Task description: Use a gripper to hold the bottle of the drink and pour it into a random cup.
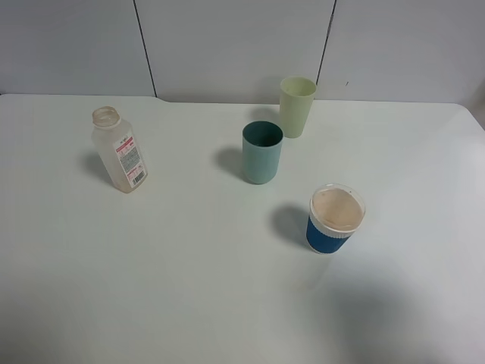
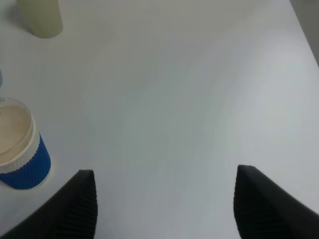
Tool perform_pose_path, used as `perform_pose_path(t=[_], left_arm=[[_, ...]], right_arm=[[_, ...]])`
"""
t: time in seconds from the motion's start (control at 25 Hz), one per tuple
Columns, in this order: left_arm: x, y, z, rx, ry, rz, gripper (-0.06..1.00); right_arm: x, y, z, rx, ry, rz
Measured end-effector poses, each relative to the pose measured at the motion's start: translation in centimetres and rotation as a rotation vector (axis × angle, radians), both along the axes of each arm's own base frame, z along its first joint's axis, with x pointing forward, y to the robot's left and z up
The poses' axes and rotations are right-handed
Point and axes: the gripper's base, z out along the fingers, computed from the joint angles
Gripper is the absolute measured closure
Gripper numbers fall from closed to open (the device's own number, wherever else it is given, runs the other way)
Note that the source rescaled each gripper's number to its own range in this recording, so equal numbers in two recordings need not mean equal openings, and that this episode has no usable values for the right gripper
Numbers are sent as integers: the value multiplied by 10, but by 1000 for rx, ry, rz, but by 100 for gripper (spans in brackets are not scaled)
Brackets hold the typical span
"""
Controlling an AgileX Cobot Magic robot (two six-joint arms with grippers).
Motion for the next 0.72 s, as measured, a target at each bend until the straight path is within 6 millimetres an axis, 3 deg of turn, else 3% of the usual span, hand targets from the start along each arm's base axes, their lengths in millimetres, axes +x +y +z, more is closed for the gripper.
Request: perform_pose_path(t=[0.08, 0.2, 0.72], left_arm=[[0, 0, 0, 0, 0, 0, 4], [0, 0, 0, 0, 0, 0, -4], [0, 0, 0, 0, 0, 0, -5]], right_arm=[[0, 0, 0, 0, 0, 0], [0, 0, 0, 0, 0, 0], [0, 0, 0, 0, 0, 0]])
